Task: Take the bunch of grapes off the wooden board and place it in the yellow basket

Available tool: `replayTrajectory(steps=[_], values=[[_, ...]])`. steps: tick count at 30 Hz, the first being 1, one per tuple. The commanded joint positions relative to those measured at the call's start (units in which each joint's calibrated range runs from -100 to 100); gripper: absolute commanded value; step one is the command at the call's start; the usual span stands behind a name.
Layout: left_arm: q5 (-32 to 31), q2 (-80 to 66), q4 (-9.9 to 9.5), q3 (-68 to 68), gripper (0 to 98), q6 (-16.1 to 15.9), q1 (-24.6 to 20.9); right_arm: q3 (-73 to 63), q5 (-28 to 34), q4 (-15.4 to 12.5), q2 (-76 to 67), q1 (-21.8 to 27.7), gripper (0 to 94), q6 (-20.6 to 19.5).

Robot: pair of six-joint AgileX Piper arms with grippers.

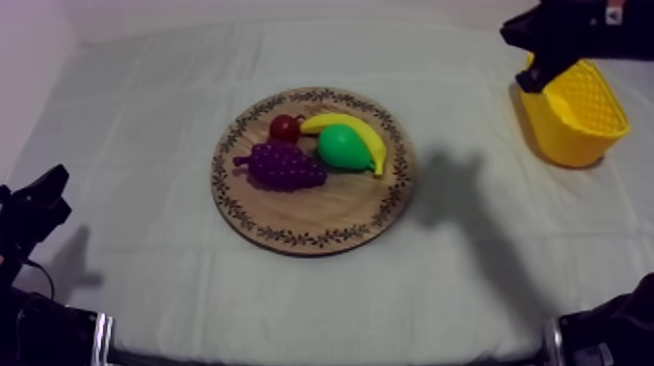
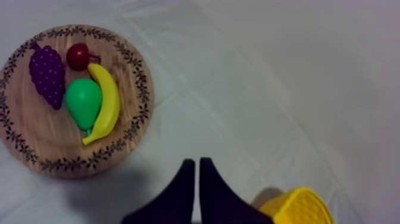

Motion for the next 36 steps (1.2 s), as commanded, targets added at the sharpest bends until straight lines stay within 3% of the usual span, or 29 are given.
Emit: replayTrajectory(steps=[1, 36], values=[[0.0, 0.0, -0.04, 0.0, 0.1, 0.0, 0.0, -3.8, 1.4, -0.8, 4.5, -0.7, 0.5, 1.1], [0.0, 0.0, -0.04, 0.0, 0.1, 0.0, 0.0, -37.7, 25.4, -11.2, 40.5, -9.4, 0.6, 8.8]])
